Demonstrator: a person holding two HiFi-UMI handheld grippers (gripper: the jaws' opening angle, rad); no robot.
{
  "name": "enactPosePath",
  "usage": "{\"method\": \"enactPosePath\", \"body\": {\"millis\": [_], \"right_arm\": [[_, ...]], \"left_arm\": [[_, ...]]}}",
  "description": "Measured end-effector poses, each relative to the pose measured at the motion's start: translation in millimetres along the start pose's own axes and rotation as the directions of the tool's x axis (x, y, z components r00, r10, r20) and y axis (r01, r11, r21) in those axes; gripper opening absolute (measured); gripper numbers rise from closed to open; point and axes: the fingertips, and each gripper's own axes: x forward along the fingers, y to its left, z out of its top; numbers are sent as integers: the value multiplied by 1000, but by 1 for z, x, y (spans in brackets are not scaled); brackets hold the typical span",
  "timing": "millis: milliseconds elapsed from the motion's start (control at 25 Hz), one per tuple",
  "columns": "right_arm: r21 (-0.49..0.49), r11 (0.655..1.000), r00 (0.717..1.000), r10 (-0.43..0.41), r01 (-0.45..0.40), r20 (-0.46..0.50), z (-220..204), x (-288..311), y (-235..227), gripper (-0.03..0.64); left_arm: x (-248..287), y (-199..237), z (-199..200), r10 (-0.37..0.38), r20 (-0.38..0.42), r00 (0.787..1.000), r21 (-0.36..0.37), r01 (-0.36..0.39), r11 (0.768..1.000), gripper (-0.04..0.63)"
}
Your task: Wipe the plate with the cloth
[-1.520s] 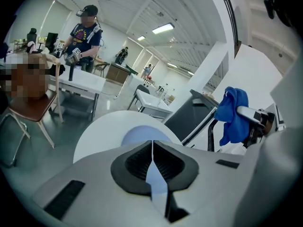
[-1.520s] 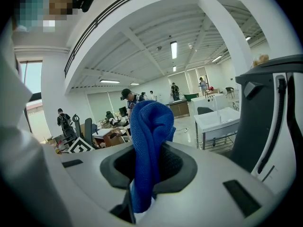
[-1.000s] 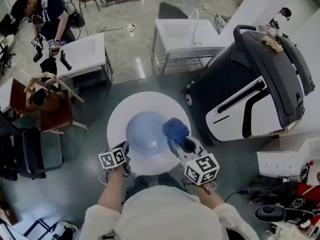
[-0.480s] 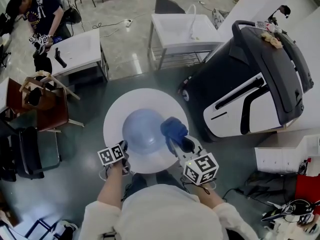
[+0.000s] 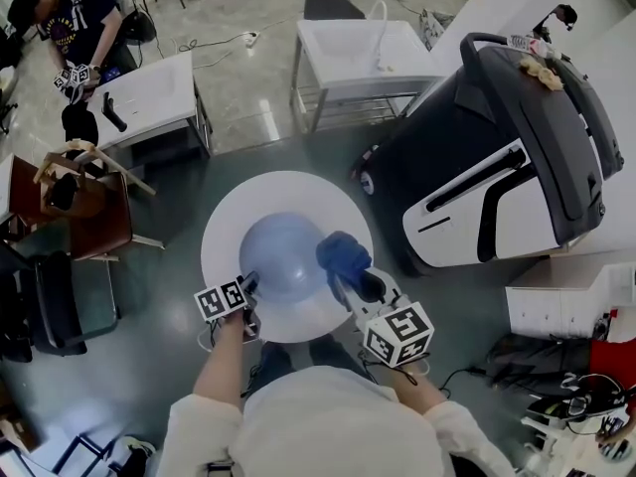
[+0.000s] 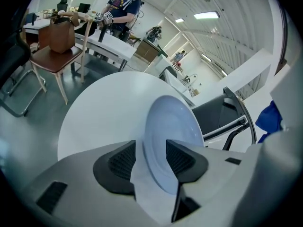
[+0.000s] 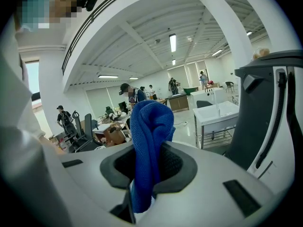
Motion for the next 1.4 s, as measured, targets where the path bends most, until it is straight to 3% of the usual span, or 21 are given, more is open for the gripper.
{"method": "enactPosePath", "body": {"millis": [400,600,800,1040,1400], "right_arm": [[3,1000,1000,-1,1,-17,-3,2,-5,91],[1,1000,1000,-7,7,-23,-8,1,-7,91],[1,1000,1000,-13,13,-25,-9,0,-8,91],[0,1000,1000,-16,16,-24,-10,-2,-8,91],[-6,1000,1000,-14,14,-16,-8,-6,-5,91]], "left_arm": [[12,7,-7,50,-62,997,29,-49,998,189],[12,17,-9,73,-64,995,39,-71,997,103],[14,17,-8,60,-50,997,2,-60,998,62],[12,20,-5,21,-19,1000,-110,-23,994,46],[5,15,3,8,8,1000,-115,-7,993,43]]}}
